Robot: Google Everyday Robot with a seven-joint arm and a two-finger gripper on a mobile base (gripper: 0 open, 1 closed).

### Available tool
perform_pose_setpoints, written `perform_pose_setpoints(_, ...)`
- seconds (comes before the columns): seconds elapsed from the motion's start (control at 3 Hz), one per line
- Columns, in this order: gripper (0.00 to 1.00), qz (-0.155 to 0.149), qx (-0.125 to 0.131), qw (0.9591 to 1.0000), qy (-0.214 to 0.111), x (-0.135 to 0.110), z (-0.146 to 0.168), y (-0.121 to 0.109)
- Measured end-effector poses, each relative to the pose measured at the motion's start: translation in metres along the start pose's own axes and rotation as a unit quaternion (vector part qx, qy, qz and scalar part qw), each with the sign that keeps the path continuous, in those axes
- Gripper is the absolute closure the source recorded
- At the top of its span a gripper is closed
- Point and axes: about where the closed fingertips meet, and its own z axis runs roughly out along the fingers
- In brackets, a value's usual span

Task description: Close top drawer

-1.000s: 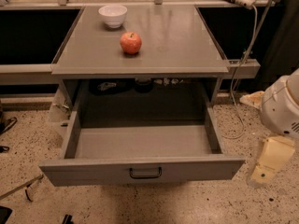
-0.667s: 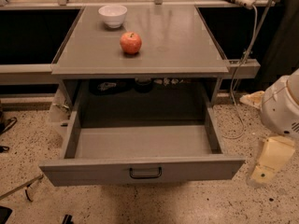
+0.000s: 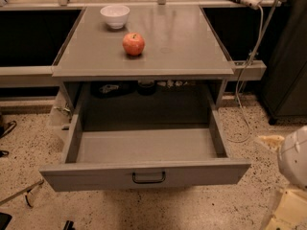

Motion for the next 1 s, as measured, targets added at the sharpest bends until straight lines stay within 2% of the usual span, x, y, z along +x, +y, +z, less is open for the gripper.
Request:
perform_pose_setpoints(0.33, 0.00, 0.009, -0.043, 0.9989, -0.014, 0.018, 0.038, 0.036)
perform_pose_setpoints(0.67, 0.00, -0.026, -0.107, 0.9935, -0.029, 0.008, 0.094, 0.058)
perform_pose_setpoints(1.0, 0.00, -0.066, -0.155, 0.9846, -0.046, -0.015, 0.138, 0.071)
